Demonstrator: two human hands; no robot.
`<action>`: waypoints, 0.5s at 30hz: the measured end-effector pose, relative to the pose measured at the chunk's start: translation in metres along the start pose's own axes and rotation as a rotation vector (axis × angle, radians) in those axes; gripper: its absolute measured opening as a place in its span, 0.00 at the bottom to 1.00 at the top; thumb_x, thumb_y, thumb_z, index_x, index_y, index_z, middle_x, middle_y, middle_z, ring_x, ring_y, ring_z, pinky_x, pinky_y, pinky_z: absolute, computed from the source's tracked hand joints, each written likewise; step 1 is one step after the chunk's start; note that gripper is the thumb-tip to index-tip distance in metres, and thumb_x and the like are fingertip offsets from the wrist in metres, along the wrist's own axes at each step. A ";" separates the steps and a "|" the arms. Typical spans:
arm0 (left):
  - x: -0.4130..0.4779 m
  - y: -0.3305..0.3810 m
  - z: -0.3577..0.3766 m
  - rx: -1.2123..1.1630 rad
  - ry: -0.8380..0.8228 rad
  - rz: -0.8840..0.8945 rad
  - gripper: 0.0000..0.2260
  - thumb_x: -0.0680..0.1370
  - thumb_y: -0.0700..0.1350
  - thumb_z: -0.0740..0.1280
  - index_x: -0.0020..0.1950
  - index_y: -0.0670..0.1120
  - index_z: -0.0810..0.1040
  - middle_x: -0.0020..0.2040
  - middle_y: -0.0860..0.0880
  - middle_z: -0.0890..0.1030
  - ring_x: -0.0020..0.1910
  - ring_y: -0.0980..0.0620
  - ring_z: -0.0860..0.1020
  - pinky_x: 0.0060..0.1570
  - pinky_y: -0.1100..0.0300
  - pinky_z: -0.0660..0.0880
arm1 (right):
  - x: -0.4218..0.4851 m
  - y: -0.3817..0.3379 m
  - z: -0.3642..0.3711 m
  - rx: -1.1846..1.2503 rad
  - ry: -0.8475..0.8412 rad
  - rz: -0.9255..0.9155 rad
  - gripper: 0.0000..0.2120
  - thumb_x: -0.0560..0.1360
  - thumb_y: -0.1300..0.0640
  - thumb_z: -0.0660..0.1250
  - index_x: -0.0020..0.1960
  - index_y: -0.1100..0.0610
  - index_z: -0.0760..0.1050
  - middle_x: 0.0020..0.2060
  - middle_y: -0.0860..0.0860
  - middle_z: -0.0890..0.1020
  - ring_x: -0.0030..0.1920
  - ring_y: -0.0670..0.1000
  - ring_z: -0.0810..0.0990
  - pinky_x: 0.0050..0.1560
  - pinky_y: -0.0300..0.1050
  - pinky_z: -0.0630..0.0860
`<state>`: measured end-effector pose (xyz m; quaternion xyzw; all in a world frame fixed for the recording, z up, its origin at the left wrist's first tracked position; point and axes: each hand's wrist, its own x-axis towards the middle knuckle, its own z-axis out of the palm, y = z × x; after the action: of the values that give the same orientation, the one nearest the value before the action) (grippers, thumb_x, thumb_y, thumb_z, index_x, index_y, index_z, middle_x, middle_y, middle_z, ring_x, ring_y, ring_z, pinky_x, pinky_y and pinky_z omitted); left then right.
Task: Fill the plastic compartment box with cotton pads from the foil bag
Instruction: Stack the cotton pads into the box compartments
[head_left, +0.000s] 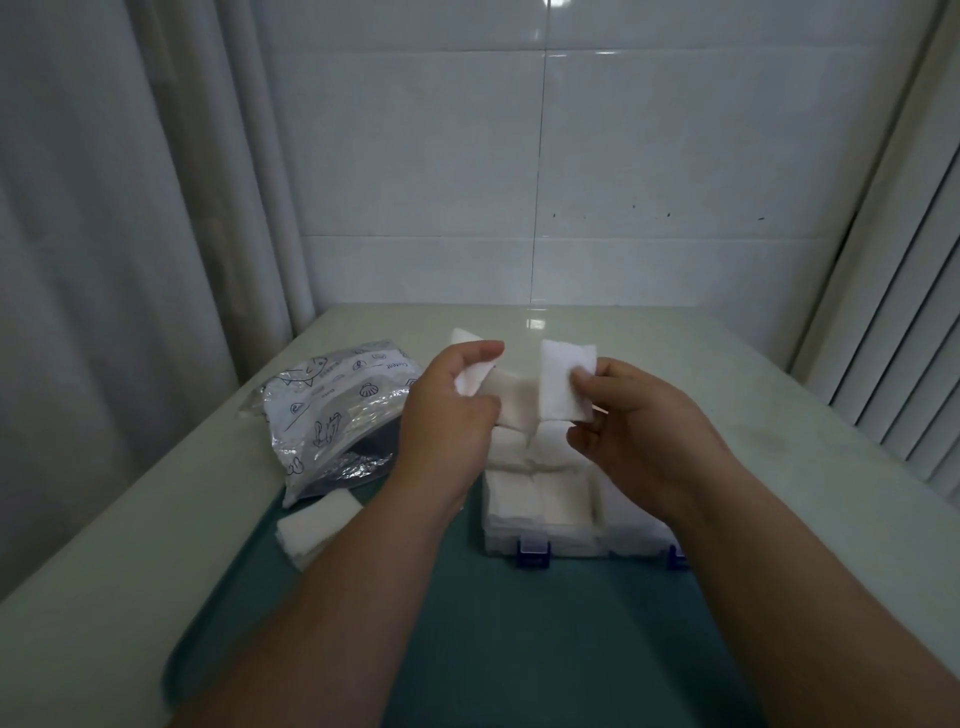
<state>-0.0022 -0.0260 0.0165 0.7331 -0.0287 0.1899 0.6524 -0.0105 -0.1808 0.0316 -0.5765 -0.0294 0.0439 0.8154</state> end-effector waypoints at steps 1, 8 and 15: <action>0.000 0.000 0.000 0.050 0.001 0.037 0.25 0.72 0.30 0.62 0.55 0.59 0.80 0.48 0.65 0.76 0.27 0.63 0.73 0.27 0.67 0.70 | -0.001 -0.001 0.001 0.035 0.000 -0.009 0.06 0.77 0.62 0.63 0.50 0.60 0.78 0.45 0.55 0.83 0.45 0.53 0.80 0.44 0.45 0.75; 0.001 -0.002 -0.001 0.192 -0.188 0.140 0.26 0.72 0.32 0.68 0.59 0.62 0.76 0.51 0.64 0.78 0.43 0.68 0.76 0.40 0.71 0.73 | -0.003 -0.003 -0.001 -0.484 0.074 -0.103 0.05 0.76 0.61 0.65 0.48 0.57 0.79 0.47 0.54 0.82 0.49 0.53 0.80 0.46 0.43 0.76; -0.001 -0.002 0.005 0.104 -0.260 0.101 0.24 0.74 0.34 0.66 0.60 0.62 0.77 0.54 0.55 0.80 0.50 0.53 0.80 0.49 0.53 0.81 | 0.000 -0.002 -0.003 -0.832 0.078 -0.151 0.03 0.71 0.59 0.73 0.42 0.55 0.79 0.37 0.49 0.83 0.38 0.47 0.82 0.36 0.38 0.77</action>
<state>-0.0013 -0.0303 0.0138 0.7818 -0.1401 0.1273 0.5941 -0.0102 -0.1843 0.0321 -0.8538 -0.0559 -0.0534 0.5148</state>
